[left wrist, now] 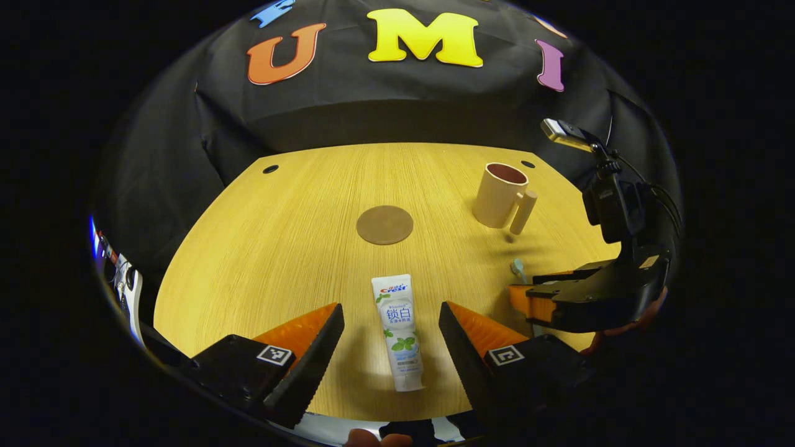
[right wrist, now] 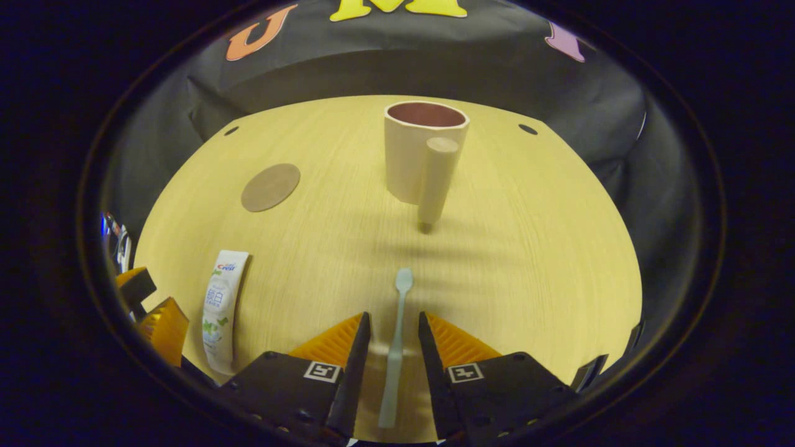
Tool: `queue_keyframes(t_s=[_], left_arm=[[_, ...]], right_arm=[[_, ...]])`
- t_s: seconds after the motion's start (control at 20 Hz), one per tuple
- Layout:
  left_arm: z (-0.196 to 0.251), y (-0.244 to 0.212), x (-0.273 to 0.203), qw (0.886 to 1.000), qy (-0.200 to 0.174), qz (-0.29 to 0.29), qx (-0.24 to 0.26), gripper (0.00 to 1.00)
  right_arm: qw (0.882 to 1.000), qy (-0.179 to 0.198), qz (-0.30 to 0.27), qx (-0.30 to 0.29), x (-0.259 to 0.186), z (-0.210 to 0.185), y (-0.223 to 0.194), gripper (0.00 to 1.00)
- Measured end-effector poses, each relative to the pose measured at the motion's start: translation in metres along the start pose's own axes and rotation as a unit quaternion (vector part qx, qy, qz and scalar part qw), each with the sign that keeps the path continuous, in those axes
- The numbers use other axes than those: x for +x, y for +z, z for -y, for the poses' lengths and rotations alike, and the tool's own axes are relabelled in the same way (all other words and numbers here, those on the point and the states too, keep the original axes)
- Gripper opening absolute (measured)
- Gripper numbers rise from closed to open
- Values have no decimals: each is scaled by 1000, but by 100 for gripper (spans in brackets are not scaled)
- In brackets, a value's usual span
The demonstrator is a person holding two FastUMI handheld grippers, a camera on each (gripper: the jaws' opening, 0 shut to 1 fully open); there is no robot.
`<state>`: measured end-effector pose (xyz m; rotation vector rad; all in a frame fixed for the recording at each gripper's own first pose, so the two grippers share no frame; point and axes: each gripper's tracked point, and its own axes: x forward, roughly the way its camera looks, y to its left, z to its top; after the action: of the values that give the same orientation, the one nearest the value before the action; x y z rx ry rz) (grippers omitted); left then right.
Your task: Put the toothbrush and toothpaste on the desktop into the cup, then pick up the cup and place it on the coaster on the desktop.
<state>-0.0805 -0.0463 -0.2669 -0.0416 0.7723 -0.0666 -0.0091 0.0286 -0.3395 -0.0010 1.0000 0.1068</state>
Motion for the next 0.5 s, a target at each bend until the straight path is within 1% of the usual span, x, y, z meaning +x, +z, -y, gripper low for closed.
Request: queue_keyframes(t_s=[0.05, 0.15, 0.25, 0.3, 0.35, 0.4, 0.45, 0.5], left_arm=[[1, -3, 0, 1000, 0, -5, -4, 98], [3, -8, 2, 1000, 1, -10, -11, 98], [3, -14, 5, 1000, 3, -17, -19, 98], [4, -18, 6, 999, 4, -22, -23, 98], [5, -22, 9, 999, 4, -28, -27, 98], [6, -25, 10, 999, 4, -33, -31, 98], [9, -29, 11, 999, 3, -38, -35, 98], [11, -32, 12, 998, 1, -43, -38, 98]], right_arm=[[1000, -2, 0, 0, 2, 1, -1, 43], [1000, -2, -2, 6, -1, 1, -2, 33], [1000, 4, -3, 13, -1, 2, -3, 33], [1000, 0, -3, 14, 2, 5, -4, 33], [1000, -3, 1, 22, 3, 8, -4, 17], [1000, -1, -2, 26, -1, 7, -5, 5], [1000, 4, 1, 31, -1, 5, -4, 10], [999, 8, 0, 37, 0, 6, -4, 6]])
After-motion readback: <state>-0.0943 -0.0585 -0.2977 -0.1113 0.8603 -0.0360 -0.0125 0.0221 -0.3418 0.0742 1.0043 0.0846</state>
